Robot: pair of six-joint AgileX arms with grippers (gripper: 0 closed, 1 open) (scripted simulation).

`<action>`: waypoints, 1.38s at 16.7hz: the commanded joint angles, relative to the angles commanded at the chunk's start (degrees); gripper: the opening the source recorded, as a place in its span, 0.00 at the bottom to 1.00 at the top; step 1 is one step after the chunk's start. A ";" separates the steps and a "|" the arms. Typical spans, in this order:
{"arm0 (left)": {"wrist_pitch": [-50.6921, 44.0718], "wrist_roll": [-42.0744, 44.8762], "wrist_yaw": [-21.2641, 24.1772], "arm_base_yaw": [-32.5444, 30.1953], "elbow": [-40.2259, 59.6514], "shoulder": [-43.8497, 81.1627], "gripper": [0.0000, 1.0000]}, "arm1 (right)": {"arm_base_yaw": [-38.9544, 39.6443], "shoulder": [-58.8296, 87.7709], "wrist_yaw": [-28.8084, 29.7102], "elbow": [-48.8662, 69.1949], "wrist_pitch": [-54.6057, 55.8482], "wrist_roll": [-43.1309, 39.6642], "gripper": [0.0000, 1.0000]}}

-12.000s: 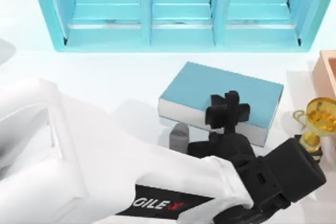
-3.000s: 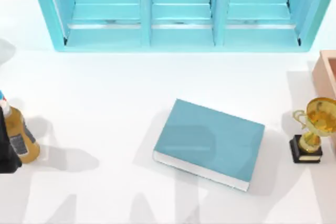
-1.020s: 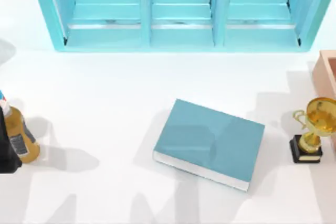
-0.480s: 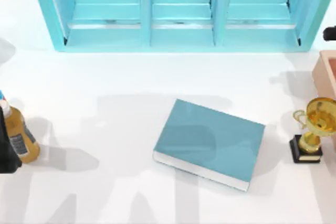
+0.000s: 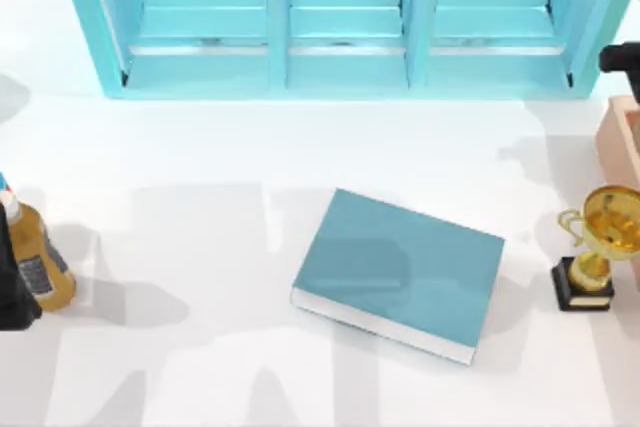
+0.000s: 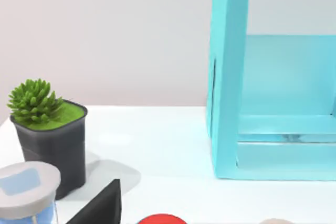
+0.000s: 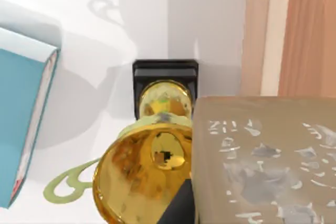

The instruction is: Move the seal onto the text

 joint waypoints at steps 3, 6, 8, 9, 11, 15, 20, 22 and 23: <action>0.00 0.00 0.00 0.00 0.00 0.00 1.00 | 3.94 1.22 -0.87 1.46 3.77 3.81 0.00; 0.00 0.00 0.00 0.00 0.00 0.00 1.00 | 12.33 3.97 -1.78 2.72 10.18 11.33 0.00; 0.00 0.00 0.00 0.00 0.00 0.00 1.00 | 18.98 6.61 -2.00 2.91 13.85 16.93 0.00; 0.00 0.00 0.00 0.00 0.00 0.00 1.00 | 22.25 7.93 -1.98 2.83 15.09 19.61 0.00; 0.00 0.00 0.00 0.00 0.00 0.00 1.00 | 27.52 10.47 -1.67 2.41 16.19 24.38 0.00; 0.00 0.00 0.00 0.00 0.00 0.00 1.00 | 30.98 13.97 -0.32 0.99 14.32 30.24 0.00; 0.00 0.00 0.00 0.00 0.00 0.00 1.00 | 30.77 14.38 -0.13 0.61 13.87 30.97 0.00; 0.00 0.00 0.00 0.00 0.00 0.00 1.00 | 30.75 14.41 -0.07 0.95 13.39 30.96 0.00; 0.00 0.00 0.00 0.00 0.00 0.00 1.00 | 30.73 14.41 -0.01 1.24 12.99 30.94 0.00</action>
